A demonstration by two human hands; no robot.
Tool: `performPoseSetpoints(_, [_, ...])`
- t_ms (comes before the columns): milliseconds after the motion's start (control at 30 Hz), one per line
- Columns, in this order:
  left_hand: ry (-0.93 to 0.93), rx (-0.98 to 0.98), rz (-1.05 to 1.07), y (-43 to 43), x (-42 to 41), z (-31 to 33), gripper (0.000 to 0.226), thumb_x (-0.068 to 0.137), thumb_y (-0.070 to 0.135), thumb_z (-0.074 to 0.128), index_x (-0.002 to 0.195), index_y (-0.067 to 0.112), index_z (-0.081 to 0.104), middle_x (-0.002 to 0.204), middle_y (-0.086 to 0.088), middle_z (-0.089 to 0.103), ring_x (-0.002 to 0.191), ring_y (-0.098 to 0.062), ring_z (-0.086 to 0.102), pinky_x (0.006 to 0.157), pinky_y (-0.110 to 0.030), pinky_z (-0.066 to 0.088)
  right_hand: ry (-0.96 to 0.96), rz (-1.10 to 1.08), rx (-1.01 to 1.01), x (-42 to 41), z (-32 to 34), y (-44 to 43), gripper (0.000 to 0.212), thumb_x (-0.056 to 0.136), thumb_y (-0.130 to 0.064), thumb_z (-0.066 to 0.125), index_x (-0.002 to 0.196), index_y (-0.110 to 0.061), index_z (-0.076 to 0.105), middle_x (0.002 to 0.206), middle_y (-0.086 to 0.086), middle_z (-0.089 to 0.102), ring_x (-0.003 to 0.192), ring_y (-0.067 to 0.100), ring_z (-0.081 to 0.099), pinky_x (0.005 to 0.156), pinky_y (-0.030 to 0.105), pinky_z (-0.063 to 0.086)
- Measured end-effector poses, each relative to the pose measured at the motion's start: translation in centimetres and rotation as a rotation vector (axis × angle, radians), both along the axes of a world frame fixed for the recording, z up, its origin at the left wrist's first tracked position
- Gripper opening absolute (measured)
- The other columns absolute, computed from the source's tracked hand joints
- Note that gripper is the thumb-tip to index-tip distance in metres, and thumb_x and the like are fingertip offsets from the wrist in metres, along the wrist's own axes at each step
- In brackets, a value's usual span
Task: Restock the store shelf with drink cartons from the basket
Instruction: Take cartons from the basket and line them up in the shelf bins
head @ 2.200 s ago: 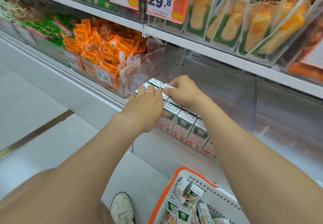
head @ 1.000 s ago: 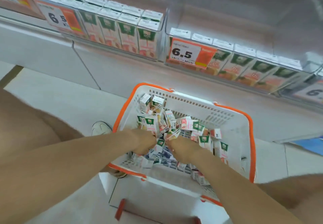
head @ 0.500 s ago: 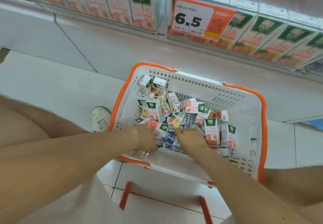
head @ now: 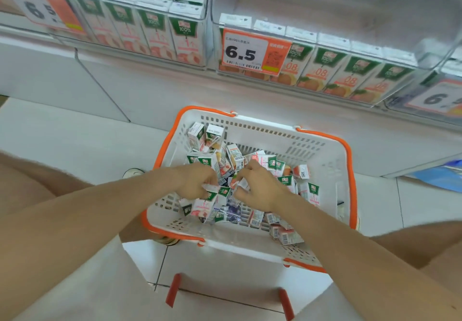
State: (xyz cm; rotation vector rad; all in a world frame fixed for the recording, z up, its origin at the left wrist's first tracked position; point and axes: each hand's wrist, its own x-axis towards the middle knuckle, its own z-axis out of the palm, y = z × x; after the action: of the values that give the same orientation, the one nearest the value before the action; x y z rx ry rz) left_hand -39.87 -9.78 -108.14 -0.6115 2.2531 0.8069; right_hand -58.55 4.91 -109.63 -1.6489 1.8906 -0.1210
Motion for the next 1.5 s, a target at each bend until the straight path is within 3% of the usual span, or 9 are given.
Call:
performPoseSetpoints(100, [0.144, 0.013, 0.079, -0.7, -1.3, 3.8, 0.038, 0.1, 0.027, 0.067, 0.137, 0.024, 0.061, 0.128, 0.006, 0.06, 0.104, -0.011, 0.054, 0.09, -0.028, 0.045, 0.013, 0.032, -0.076, -0.8, 3.5, -1.6, 0.043, 0.098, -0.041, 0.05, 0.128, -0.014, 0.064, 0.119, 0.008, 0.061, 0.109, 0.028, 0.061, 0.092, 0.041, 0.052])
performPoseSetpoints(300, [0.364, -0.021, 0.171, -1.8, -2.0, 13.4, 0.025, 0.105, 0.031, 0.06, 0.129, 0.026, 0.063, 0.121, 0.001, 0.066, 0.093, -0.016, 0.064, 0.086, -0.039, 0.054, 0.131, 0.155, -0.2, -2.3, 13.8, -3.8, 0.03, 0.106, -0.044, 0.041, 0.112, -0.018, 0.056, 0.093, 0.005, 0.063, 0.081, 0.027, 0.059, 0.073, 0.046, 0.054])
performPoseSetpoints(633, [0.673, 0.012, 0.467, -3.9, -3.2, 25.8, 0.016, 0.105, 0.035, 0.063, 0.117, 0.037, 0.072, 0.104, 0.009, 0.074, 0.089, -0.01, 0.067, 0.077, -0.028, 0.05, 0.063, -0.053, -0.606, -4.4, 25.4, -6.4, 0.068, 0.092, -0.083, 0.038, 0.078, -0.021, 0.063, 0.059, -0.002, 0.063, 0.057, 0.013, 0.061, 0.065, 0.041, 0.054])
performPoseSetpoints(767, [0.787, 0.006, 0.616, -5.0, -2.9, 28.2, 0.016, 0.1, 0.023, 0.072, 0.114, 0.027, 0.076, 0.107, -0.015, 0.075, 0.092, -0.025, 0.074, 0.075, -0.028, 0.059, -0.049, -0.165, -0.678, -4.1, 26.9, -8.0, 0.056, 0.086, -0.078, 0.054, 0.084, -0.025, 0.073, 0.071, -0.007, 0.07, 0.068, 0.008, 0.064, 0.066, 0.032, 0.05])
performPoseSetpoints(933, [0.943, -0.134, 0.688, -8.5, 0.8, 31.2, 0.019, 0.1, 0.016, 0.068, 0.114, 0.027, 0.075, 0.11, 0.002, 0.074, 0.095, -0.023, 0.076, 0.083, -0.038, 0.064, -0.083, -0.133, -0.879, -1.8, 28.6, -10.2, 0.023, 0.094, -0.049, 0.07, 0.105, -0.029, 0.074, 0.098, -0.016, 0.071, 0.082, 0.003, 0.057, 0.072, 0.01, 0.038])
performPoseSetpoints(1067, [1.095, -0.451, 0.797, -13.3, 3.1, 31.3, 0.033, 0.085, 0.027, 0.067, 0.117, 0.028, 0.074, 0.106, 0.011, 0.077, 0.099, -0.013, 0.074, 0.087, -0.038, 0.062, -0.102, -0.081, -0.982, 0.9, 28.6, -13.2, 0.03, 0.101, -0.032, 0.065, 0.129, -0.021, 0.064, 0.112, -0.006, 0.062, 0.096, 0.009, 0.055, 0.085, 0.02, 0.046])
performPoseSetpoints(1300, [0.831, -0.904, 0.566, -21.3, 3.5, 28.9, 0.045, 0.097, 0.002, 0.066, 0.137, 0.021, 0.063, 0.131, -0.006, 0.061, 0.123, -0.032, 0.058, 0.105, -0.045, 0.048, -0.19, -0.123, -1.083, 2.9, 26.8, -16.6, 0.033, 0.103, -0.02, 0.062, 0.136, -0.019, 0.061, 0.114, -0.005, 0.059, 0.095, 0.011, 0.059, 0.088, 0.037, 0.053])
performPoseSetpoints(1400, [0.584, -0.898, 0.455, -22.7, 3.2, 27.8, 0.073, 0.085, -0.023, 0.051, 0.139, 0.026, 0.061, 0.134, -0.006, 0.055, 0.118, -0.037, 0.058, 0.092, -0.048, 0.051, -0.203, -0.152, -1.089, 3.0, 25.9, -17.2, 0.032, 0.104, -0.02, 0.062, 0.135, -0.019, 0.062, 0.114, -0.004, 0.06, 0.095, 0.009, 0.059, 0.086, 0.032, 0.052])
performPoseSetpoints(1500, [0.378, -0.926, 0.329, -22.8, 2.2, 27.6, 0.087, 0.078, -0.028, 0.043, 0.145, 0.026, 0.057, 0.139, -0.007, 0.061, 0.123, -0.036, 0.058, 0.106, -0.051, 0.045, -0.172, -0.175, -1.074, 2.9, 25.6, -17.9, 0.032, 0.104, -0.022, 0.061, 0.135, -0.021, 0.062, 0.112, -0.005, 0.06, 0.091, 0.005, 0.056, 0.083, 0.022, 0.047])
